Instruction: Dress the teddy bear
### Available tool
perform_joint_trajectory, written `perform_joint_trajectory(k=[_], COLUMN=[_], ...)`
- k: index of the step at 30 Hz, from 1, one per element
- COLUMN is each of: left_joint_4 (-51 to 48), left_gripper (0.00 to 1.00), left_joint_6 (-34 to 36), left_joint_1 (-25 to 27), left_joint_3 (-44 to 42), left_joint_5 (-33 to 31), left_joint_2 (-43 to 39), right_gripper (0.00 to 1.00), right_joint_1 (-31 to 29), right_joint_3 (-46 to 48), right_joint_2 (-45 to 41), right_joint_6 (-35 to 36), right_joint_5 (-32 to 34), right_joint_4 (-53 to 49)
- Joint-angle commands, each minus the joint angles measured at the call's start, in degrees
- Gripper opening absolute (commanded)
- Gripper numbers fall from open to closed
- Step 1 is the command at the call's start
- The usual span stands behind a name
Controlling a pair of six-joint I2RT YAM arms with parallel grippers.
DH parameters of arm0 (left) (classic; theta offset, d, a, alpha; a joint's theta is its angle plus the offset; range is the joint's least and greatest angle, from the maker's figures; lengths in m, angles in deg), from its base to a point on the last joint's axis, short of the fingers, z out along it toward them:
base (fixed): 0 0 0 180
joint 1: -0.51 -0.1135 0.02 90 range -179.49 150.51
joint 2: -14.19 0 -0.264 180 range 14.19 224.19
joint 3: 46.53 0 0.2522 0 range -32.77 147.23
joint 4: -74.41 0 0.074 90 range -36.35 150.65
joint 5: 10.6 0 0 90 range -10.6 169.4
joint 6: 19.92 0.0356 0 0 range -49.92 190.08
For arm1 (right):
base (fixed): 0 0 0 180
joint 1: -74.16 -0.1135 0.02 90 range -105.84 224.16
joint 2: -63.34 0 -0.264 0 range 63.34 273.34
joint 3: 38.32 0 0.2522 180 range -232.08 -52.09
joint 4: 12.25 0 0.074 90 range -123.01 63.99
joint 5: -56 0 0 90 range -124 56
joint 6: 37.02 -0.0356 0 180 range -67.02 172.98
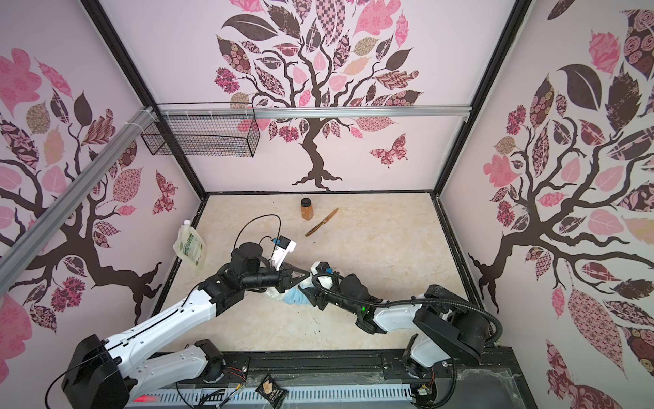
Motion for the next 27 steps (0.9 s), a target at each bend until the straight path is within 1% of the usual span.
perform_joint_trajectory(k=[1,4,9,14,17,20,21,23,27], left_joint_4=[13.0,15.9,18.9,20.4,19.3,14.8,13.9,11.7,10.5], left_gripper=[0.00,0.00,0.00,0.00,0.00,0.00,0.00,0.00,0.00], left_joint_6=[-6.9,-9.3,-12.8,-12.7,-9.4,-2.7,-0.4,2.6,6.5], left_joint_1=[-0.8,-1.3,-1.3,-1.3,-1.3,-1.3,-1.6,-2.8,-5.7], left_joint_3=[1.3,2.0,3.4,1.8,-0.1,-1.5,-1.5,-0.9,1.2], left_joint_5=[6.5,7.5,8.9,7.8,5.2,-1.4,-3.7,-6.5,-10.0], left_joint_2=[-3.5,-3.6,-3.6,-3.2,-2.5,-1.7,-1.2,0.2,3.5], right_gripper=[0.59,0.63,0.71,0.76,0.79,0.84,0.85,0.89,0.94], right_joint_1=[0.5,0.5,0.4,0.4,0.5,0.4,0.5,0.6,1.1], right_joint_3=[3.5,5.1,4.2,2.9,3.0,3.0,2.7,1.5,-1.6], right_joint_2=[3.8,4.4,5.9,6.8,5.5,0.6,-1.7,-6.0,-13.6], right_joint_6=[-5.0,-7.1,-7.7,-8.0,-7.1,-5.0,-4.1,-2.6,0.3], right_joint_5=[7.0,7.3,7.6,8.6,8.5,8.4,8.4,8.0,6.5], right_joint_4=[-7.2,-6.6,-9.8,-12.7,-12.9,-14.6,-15.9,-19.5,-26.4])
